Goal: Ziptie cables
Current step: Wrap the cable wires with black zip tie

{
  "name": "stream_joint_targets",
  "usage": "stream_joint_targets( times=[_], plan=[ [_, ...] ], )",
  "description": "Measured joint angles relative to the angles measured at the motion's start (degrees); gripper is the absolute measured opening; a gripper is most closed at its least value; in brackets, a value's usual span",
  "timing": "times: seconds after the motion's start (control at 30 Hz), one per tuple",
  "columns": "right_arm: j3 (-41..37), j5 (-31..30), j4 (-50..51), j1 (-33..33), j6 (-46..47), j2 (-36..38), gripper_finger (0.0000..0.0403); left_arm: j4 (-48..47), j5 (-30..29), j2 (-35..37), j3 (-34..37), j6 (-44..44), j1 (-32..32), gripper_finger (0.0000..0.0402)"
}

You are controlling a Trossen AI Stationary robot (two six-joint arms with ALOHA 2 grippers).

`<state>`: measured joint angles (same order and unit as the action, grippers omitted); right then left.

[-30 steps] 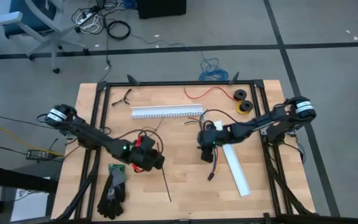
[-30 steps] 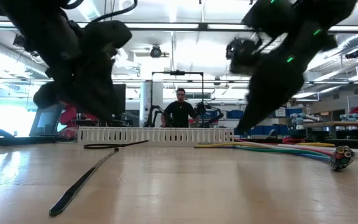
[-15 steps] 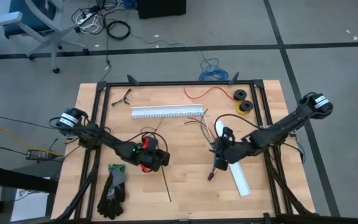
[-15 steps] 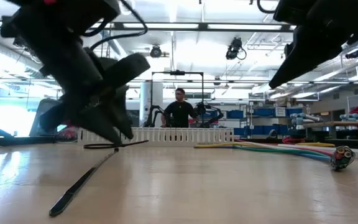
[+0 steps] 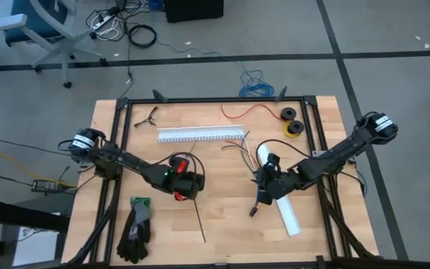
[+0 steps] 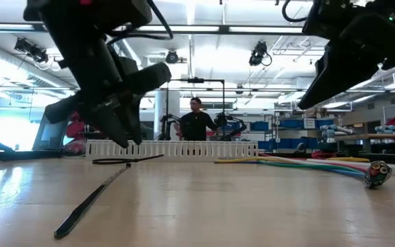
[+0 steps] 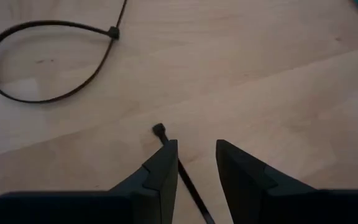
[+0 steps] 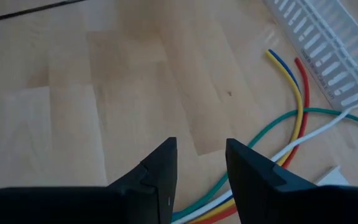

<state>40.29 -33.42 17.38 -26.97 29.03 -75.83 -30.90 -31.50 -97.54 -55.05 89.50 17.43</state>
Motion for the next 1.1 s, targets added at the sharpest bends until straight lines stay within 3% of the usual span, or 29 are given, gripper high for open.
stream_joint_targets(
  times=[0.2,0.4,0.47,0.6,0.7,1.1],
  plan=[
    [-2.0,0.1,-1.7,0.0,2.2,0.0,0.0123,0.7,3.5,-4.2,0.0,0.3,-1.5,0.0119],
    [-2.3,0.6,-2.4,-0.4,2.9,0.0,0.0123,0.8,3.3,-8.4,-0.3,1.5,-2.3,0.0114],
    [-2.3,0.6,-2.5,-0.6,2.9,0.0,0.0123,0.8,2.9,-8.7,-0.3,1.5,-2.3,0.0095],
    [-2.3,0.6,-3.0,-0.6,2.9,0.0,0.0123,0.9,2.1,-8.6,-0.2,-0.1,-2.3,0.0019],
    [-2.3,0.6,-4.1,-0.6,2.8,0.0,0.0123,1.1,0.9,-8.7,-0.2,-1.0,-2.3,0.0006],
    [-2.3,0.2,-5.6,-0.8,0.7,0.0,0.0123,3.8,-12.9,-6.9,-6.1,-18.0,1.1,0.0001]
  ],
)
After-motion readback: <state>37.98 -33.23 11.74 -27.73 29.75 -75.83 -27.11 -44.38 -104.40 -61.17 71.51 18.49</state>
